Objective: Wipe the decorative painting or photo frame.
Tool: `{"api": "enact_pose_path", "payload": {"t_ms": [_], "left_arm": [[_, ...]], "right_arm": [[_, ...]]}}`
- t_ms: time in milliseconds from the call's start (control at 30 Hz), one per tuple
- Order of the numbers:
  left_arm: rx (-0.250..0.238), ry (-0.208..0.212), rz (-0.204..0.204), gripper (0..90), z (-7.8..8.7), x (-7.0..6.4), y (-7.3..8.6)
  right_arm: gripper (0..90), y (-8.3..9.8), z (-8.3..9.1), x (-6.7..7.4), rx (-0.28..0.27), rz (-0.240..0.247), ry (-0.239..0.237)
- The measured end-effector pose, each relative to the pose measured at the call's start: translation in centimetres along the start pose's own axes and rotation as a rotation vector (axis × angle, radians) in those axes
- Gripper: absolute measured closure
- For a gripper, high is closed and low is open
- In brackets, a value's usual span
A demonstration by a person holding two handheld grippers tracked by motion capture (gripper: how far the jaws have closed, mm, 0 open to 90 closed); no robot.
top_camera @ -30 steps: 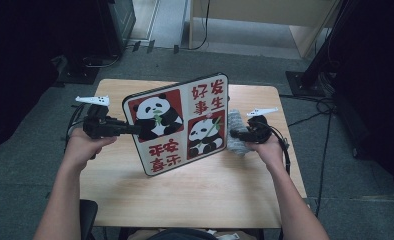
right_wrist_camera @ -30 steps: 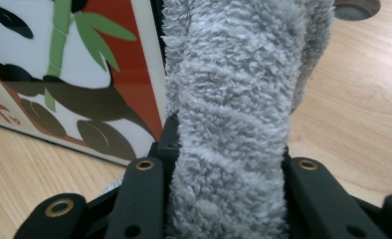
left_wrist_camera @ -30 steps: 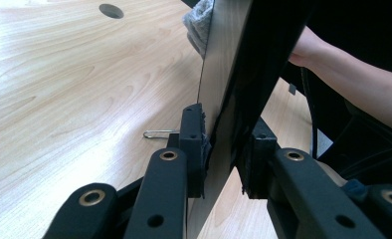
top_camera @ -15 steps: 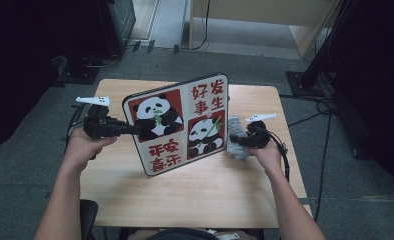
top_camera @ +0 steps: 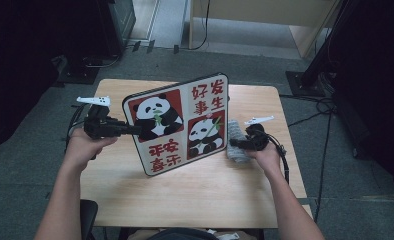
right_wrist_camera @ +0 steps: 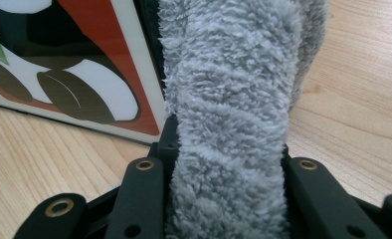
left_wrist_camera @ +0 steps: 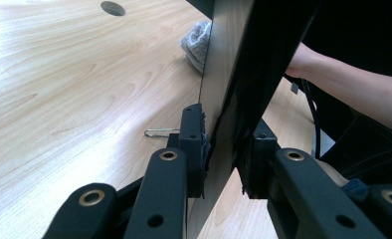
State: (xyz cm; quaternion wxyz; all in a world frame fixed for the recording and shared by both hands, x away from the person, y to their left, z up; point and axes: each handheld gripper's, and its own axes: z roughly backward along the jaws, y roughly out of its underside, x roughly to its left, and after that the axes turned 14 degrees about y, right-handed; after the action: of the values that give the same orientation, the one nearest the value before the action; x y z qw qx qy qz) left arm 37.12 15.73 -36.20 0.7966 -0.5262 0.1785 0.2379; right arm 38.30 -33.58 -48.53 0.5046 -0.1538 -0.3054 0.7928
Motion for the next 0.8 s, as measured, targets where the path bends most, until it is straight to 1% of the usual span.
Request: {"api": "enact_pose_path", "payload": {"t_ms": [233, 367, 433, 600, 733, 800], "left_arm": [[0.004, -0.007, -0.004, 76.0, 0.0, -0.1, 0.0], [0.002, -0.007, -0.001, 75.5, 0.1, -0.1, 0.0], [0.004, -0.01, -0.003, 74.8, 0.1, -0.2, 0.0], [0.01, -0.019, -0.007, 72.4, 0.2, -0.3, 0.0], [0.01, -0.024, -0.014, 70.5, 0.4, -0.4, -0.1], [0.015, -0.026, -0.016, 69.3, 0.4, -0.5, -0.1]], "right_arm": [[66.9, -0.1, 0.1, -0.3, 0.008, -0.024, -0.011], [66.9, -0.3, 0.5, -0.4, -0.002, -0.015, 0.014], [67.0, -0.5, 0.6, -0.5, -0.01, -0.018, 0.023], [67.0, -0.8, 1.0, -0.6, -0.017, -0.028, 0.033], [66.9, -1.0, 1.2, -0.8, -0.028, -0.016, 0.042], [67.0, -1.1, 1.4, -0.9, -0.034, -0.027, 0.047]]}}
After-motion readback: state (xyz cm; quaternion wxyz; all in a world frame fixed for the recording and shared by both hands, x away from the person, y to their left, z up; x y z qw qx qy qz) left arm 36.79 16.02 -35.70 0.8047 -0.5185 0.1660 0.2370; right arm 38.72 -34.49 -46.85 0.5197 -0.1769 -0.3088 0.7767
